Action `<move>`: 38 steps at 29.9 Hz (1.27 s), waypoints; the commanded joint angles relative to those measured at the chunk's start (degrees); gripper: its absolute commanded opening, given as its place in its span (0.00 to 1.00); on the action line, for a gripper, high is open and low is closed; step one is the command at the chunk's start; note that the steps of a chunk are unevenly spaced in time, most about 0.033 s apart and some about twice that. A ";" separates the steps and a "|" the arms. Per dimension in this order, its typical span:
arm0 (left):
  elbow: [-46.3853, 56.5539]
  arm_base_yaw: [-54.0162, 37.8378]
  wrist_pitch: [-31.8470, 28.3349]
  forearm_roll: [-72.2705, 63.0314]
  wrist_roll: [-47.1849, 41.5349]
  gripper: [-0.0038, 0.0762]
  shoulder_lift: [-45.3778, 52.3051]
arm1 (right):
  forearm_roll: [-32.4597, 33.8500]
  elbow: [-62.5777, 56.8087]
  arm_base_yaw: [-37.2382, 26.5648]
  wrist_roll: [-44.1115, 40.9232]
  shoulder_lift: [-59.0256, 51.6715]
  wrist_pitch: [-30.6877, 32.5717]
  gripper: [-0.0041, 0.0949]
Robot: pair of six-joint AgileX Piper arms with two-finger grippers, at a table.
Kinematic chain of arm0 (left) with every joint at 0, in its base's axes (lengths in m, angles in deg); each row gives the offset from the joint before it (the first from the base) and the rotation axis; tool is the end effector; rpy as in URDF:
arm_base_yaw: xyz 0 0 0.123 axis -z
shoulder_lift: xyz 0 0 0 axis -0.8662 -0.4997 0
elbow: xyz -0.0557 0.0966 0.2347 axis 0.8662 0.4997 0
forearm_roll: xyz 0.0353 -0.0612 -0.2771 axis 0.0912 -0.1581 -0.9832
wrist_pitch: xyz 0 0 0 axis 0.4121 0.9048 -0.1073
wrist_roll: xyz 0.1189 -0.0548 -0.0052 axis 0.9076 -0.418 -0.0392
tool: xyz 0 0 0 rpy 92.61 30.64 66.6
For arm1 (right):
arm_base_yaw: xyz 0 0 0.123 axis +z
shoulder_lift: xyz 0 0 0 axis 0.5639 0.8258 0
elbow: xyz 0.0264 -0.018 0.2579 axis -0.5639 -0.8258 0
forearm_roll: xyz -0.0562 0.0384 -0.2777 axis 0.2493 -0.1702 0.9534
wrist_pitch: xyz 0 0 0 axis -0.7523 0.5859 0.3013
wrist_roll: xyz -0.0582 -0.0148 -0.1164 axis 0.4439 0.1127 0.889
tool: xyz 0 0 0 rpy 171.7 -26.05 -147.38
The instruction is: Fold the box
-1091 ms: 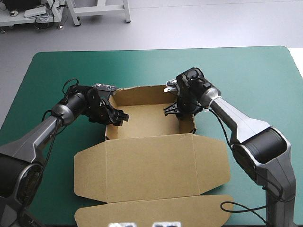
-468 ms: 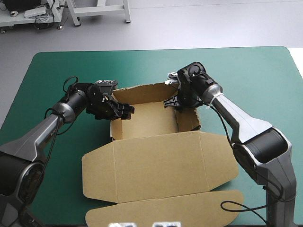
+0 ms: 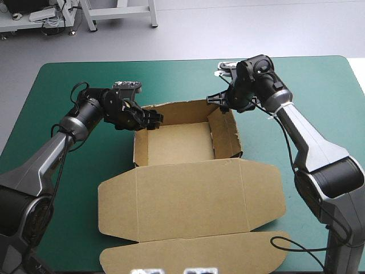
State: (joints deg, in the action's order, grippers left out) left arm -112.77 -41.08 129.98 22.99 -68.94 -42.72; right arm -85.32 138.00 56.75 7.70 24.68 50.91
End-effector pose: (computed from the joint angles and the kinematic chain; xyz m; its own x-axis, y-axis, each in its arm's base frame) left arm 0.3968 -0.1603 0.2318 -0.8799 0.0900 -0.4666 0.2290 0.9407 -0.2504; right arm 0.4386 0.1781 0.2725 -0.9112 -0.0672 -0.4063 -0.1181 0.9878 0.1013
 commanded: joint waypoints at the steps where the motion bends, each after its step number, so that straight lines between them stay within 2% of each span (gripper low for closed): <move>1: -6.34 0.30 1.09 1.10 0.04 0.73 2.59 | 2.34 3.53 -0.46 4.09 -6.70 0.55 0.53; 7: -18.17 0.30 11.49 5.44 0.04 0.73 2.59 | 3.20 6.37 -0.46 9.68 -12.03 0.55 0.53; 11: -26.63 0.30 19.98 8.95 0.04 0.73 2.66 | 3.20 7.20 -0.46 9.70 -15.63 0.55 0.53; 13: -30.37 0.30 23.18 9.97 0.04 0.69 3.12 | 3.20 7.20 -0.46 9.70 -17.08 0.55 0.53; 16: -31.82 0.30 23.07 9.42 0.04 0.52 6.08 | 3.03 7.20 -0.46 9.70 -18.53 0.55 0.53; 20: -31.80 0.30 23.07 9.30 2.06 0.10 11.50 | 2.33 7.08 -0.46 6.47 -19.32 0.55 0.53; 21: -31.80 0.30 23.07 9.30 2.75 0.04 13.07 | 1.85 7.08 -0.46 6.15 -19.32 0.55 0.53; 29: -28.75 0.30 23.07 9.15 3.82 0.04 27.33 | -0.22 1.49 -0.46 6.15 -18.50 0.55 0.53; 38: -9.73 0.30 22.96 10.42 5.68 0.04 45.44 | -1.60 -5.78 -0.46 6.28 -13.88 0.42 0.53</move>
State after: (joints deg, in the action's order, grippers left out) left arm -126.82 -40.91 151.10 33.13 -63.29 -1.74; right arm -86.14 131.83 56.55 13.70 11.91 51.52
